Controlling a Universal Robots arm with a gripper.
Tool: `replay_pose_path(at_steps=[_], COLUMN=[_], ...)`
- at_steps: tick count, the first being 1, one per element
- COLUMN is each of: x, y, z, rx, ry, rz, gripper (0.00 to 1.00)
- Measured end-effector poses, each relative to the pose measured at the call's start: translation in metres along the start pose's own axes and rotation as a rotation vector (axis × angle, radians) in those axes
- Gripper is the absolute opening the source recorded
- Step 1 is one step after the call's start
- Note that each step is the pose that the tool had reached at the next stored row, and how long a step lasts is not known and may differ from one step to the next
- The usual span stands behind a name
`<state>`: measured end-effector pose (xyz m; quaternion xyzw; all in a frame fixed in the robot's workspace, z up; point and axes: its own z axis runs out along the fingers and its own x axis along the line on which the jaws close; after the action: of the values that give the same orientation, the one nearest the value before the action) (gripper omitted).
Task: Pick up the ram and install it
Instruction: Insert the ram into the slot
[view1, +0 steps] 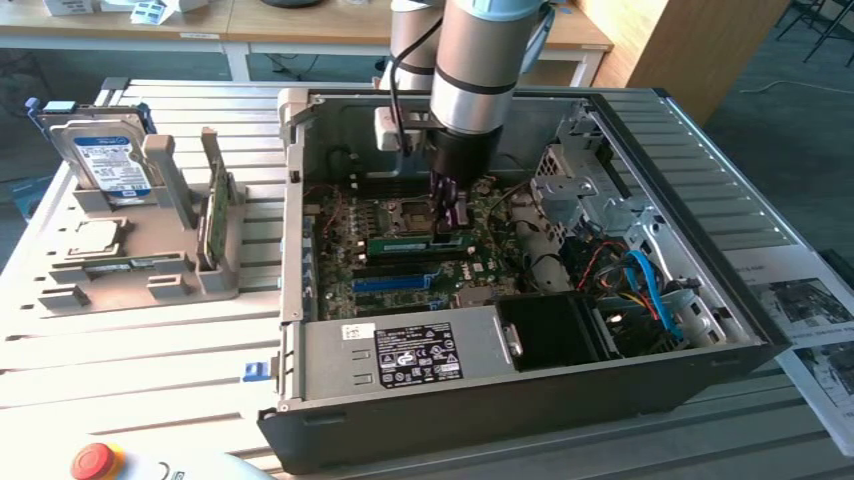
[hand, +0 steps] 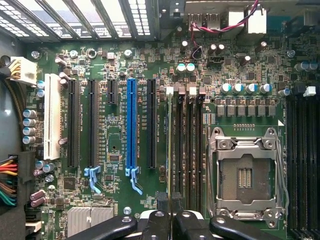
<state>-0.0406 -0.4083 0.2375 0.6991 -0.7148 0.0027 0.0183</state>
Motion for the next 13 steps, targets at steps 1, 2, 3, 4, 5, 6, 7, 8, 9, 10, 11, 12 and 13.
replay_pose_path(at_steps=[1, 2, 3, 4, 5, 6, 7, 8, 9, 10, 11, 12, 13], x=[0.0000, -0.0008, -0.0011, -0.0013, -0.0014, -0.0014, -0.0014, -0.0014, -0.0014, -0.0015, -0.0015, -0.0015, -0.0015], y=[0.0000, 0.0002, 0.0002, 0.0001, 0.0001, 0.0001, 0.0001, 0.0002, 0.0002, 0.0001, 0.0001, 0.0001, 0.0001], z=[0.0000, 0.0000, 0.0004, 0.0007, 0.0009, 0.0009, 0.0009, 0.0009, 0.0009, 0.0013, 0.0018, 0.0020, 0.0021], rx=[-0.0001, -0.0002, 0.0000, 0.0000, 0.0000, -0.0001, -0.0001, -0.0001, -0.0001, 0.0000, 0.0000, -0.0001, 0.0000], ry=[0.0001, 0.0002, -0.0001, -0.0003, -0.0005, -0.0005, -0.0005, -0.0005, -0.0006, -0.0008, -0.0009, -0.0006, -0.0003], rz=[0.000, 0.000, 0.000, 0.000, 0.000, 0.000, 0.000, 0.000, 0.000, 0.000, -0.001, -0.003, -0.006], gripper=[0.12, 0.12, 0.12, 0.12, 0.12, 0.12, 0.12, 0.12, 0.12, 0.12, 0.12, 0.12, 0.12])
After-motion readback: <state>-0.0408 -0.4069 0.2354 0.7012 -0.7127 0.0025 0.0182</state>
